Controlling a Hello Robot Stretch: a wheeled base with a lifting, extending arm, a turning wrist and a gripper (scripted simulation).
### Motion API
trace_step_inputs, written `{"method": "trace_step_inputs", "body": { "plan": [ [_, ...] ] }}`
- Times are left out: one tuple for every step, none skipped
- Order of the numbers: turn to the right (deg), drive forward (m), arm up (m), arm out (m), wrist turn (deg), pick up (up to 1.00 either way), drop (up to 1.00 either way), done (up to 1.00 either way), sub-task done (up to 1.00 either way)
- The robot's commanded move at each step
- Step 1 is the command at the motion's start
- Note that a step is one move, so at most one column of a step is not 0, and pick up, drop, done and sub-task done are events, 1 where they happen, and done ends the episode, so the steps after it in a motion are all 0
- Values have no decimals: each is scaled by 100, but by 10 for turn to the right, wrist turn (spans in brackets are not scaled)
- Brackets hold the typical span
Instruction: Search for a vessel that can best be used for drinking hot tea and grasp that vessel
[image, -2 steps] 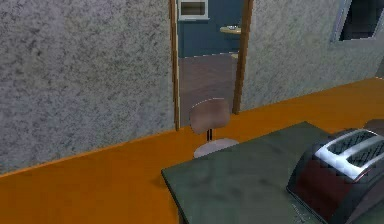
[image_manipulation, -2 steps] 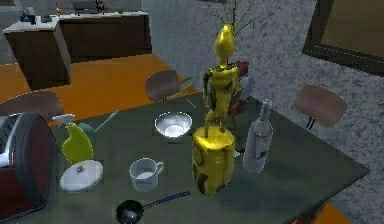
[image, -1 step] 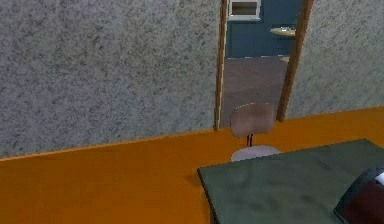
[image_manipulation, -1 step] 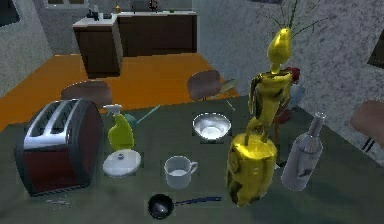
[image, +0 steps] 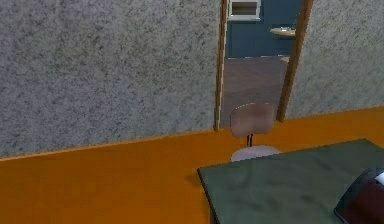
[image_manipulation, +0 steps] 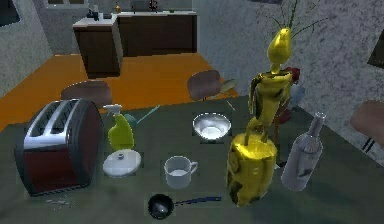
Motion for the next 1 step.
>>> {"method": "trace_step_inputs", "body": {
  "plan": [
    [0, 0, 36, 0, 0, 0, 0, 0, 0]
  ]
}}
